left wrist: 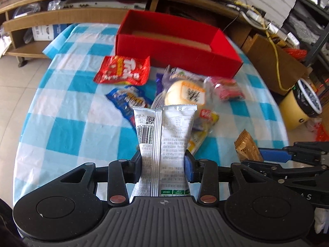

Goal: Organize snacks
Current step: 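Carry both packets into the red box and lower them onto its floor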

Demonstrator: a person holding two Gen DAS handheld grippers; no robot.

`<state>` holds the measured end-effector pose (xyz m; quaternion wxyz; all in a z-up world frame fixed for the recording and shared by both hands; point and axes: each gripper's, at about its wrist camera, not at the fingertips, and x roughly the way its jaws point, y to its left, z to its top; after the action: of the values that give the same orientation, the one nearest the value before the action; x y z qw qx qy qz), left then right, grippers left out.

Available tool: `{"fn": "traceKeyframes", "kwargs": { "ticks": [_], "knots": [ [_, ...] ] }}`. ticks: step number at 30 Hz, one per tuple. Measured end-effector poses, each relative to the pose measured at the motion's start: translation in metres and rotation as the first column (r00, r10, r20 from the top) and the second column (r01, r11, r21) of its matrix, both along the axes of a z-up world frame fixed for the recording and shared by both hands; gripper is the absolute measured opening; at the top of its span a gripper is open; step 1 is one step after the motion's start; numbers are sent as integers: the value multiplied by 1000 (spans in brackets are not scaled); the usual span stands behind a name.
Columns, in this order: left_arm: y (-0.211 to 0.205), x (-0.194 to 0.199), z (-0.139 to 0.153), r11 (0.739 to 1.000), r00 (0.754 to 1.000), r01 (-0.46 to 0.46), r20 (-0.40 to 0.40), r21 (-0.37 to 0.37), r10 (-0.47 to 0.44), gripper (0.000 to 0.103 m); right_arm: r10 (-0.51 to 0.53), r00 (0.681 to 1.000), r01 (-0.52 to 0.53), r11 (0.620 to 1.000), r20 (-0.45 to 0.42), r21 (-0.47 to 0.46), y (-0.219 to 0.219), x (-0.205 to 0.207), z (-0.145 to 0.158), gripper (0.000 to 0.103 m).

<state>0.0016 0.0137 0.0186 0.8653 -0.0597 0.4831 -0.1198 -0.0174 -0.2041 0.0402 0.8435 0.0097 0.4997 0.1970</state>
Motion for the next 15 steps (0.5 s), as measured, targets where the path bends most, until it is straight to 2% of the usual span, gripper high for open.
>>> {"fn": "traceKeyframes", "kwargs": {
  "ticks": [8,15],
  "knots": [
    [-16,26,27,1000,997,15,77,9,-16,48,-24,994,16,997,103,71,11,37,37,46],
    [-33,83,36,998,994,19,109,52,-25,48,-104,989,92,990,109,107,6,96,38,46]
  ]
}}
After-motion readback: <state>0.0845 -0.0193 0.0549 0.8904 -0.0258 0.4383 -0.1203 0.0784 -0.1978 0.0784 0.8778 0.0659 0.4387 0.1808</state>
